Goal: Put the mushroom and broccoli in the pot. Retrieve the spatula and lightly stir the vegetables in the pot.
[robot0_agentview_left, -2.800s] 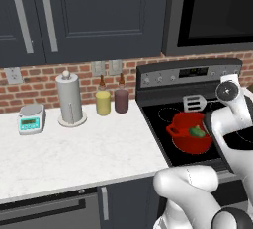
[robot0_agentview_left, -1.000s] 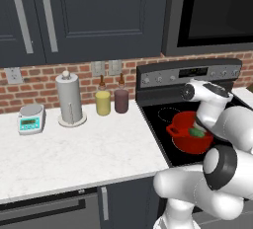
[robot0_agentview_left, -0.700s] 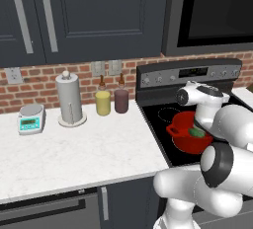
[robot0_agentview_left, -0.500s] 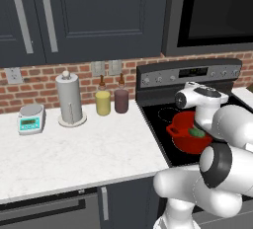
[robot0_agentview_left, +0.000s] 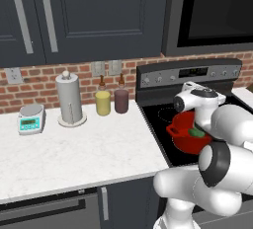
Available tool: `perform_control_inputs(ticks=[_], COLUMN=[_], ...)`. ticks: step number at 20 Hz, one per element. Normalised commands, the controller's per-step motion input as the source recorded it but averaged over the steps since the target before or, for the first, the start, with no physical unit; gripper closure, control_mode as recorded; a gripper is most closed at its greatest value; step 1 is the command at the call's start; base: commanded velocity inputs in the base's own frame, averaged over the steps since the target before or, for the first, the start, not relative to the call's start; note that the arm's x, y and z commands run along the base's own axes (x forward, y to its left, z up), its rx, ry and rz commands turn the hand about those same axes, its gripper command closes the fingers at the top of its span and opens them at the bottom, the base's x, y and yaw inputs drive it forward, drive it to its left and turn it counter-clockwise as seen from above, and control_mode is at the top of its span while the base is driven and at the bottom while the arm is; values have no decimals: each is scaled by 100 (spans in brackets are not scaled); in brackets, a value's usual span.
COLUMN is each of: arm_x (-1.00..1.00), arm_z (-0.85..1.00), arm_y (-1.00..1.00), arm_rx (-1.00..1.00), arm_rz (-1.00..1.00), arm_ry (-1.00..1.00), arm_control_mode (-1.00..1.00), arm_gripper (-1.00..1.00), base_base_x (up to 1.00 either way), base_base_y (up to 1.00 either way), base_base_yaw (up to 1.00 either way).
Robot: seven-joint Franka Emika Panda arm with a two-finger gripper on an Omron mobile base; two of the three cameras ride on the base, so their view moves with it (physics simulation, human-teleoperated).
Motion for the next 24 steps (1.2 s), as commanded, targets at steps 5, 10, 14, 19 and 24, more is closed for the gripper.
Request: perform_control_inputs(ticks=[5, 10, 14, 19, 24], arm_x=[29, 21, 0, -26, -40], arm_z=[-23, -3, 4, 19, 19], arm_y=[21, 16, 5, -9, -21], arm_rx=[5, 4, 3, 1, -5], arm_rz=[4, 5, 5, 2, 0], arm_ry=[-15, -25, -44, -22, 7], arm_control_mode=[-100, -100, -100, -100, -100], arm_gripper=[100, 100, 100, 100, 100], base_base_x=[0, 0, 0, 0, 0], base_base_y=[0, 0, 0, 0, 0], base_base_yaw=[0, 0, 0, 0, 0])
